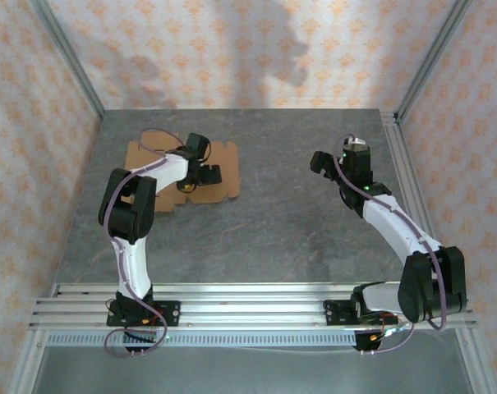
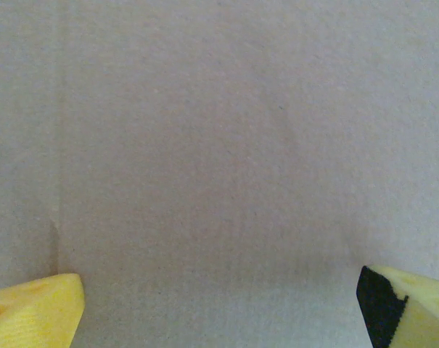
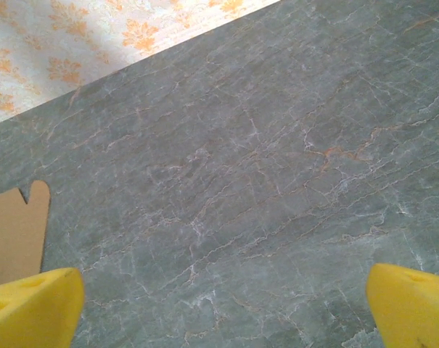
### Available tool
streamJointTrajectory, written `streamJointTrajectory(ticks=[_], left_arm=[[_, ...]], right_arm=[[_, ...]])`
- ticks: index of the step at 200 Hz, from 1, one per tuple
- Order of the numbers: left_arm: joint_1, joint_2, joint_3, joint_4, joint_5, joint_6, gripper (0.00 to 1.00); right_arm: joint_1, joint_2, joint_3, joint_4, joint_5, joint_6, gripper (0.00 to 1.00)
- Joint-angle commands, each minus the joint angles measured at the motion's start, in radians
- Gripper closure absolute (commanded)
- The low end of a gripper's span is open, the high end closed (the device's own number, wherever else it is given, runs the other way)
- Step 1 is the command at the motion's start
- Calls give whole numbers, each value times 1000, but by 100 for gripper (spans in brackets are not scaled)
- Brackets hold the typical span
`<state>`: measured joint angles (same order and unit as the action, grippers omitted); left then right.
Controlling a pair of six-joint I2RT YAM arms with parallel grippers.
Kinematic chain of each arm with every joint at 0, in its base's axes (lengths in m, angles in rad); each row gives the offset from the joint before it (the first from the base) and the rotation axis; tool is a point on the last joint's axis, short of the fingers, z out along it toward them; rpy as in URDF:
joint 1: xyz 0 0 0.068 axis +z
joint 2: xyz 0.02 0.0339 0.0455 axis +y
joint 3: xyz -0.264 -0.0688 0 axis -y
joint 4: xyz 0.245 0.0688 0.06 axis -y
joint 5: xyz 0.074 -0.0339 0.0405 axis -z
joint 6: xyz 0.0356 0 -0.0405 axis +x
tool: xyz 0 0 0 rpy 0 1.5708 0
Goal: Fold the paper box
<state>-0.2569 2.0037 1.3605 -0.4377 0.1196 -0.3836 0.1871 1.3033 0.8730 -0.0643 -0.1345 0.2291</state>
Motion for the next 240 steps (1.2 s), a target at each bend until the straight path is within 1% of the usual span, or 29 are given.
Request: streamJointTrajectory(ticks=[1,40,48,57,74,77,96,116,134,152,157,173,177,182,190,197,219,235,240], left_arm=[[-77,20,12,18,39,19,2],[-203,-10,33,83,48,-8,2],[-220,-22,44,88,42,-10,2],[-230,-43,51,88,25,-12,2],[-223,-88,49,90,-18,-13,2],[-220,-118,48,85,-29,-12,2],[-177,-186,35,50,-77,-24,1],[-96,-251,-25,27,-96,-49,1],[-10,-298,-94,24,-95,-70,2],[75,-319,-156,31,-67,-77,3],[94,-317,-165,30,-53,-74,5],[155,-275,-152,12,11,-58,16],[165,-259,-143,6,26,-52,20],[175,-239,-126,-1,47,-41,23],[186,-204,-96,-14,71,-23,26],[191,-172,-61,-32,83,-5,31],[198,-42,61,-102,82,33,33],[207,20,123,-143,60,36,37],[210,33,139,-153,56,35,38]], right_arm=[[0,7,31,-19,-2,15,1],[0,24,50,-46,-11,2,1],[0,23,46,-34,-25,-21,1],[3,12,26,4,-42,-51,1],[6,-10,-5,54,-52,-79,1],[6,-13,-5,55,-56,-83,1],[8,-3,17,29,-69,-104,1],[15,20,44,11,-90,-109,1],[37,53,72,10,-100,-108,1],[91,108,111,8,-98,-105,1],[106,122,121,8,-99,-101,1],[170,178,153,12,-100,-85,1],[189,192,160,16,-100,-81,1],[214,208,169,18,-95,-71,1],[255,236,181,24,-79,-49,1],[289,258,189,34,-77,-30,1],[380,339,214,69,-83,66,1],[423,410,237,88,-107,154,0],[432,434,243,96,-117,189,2]])
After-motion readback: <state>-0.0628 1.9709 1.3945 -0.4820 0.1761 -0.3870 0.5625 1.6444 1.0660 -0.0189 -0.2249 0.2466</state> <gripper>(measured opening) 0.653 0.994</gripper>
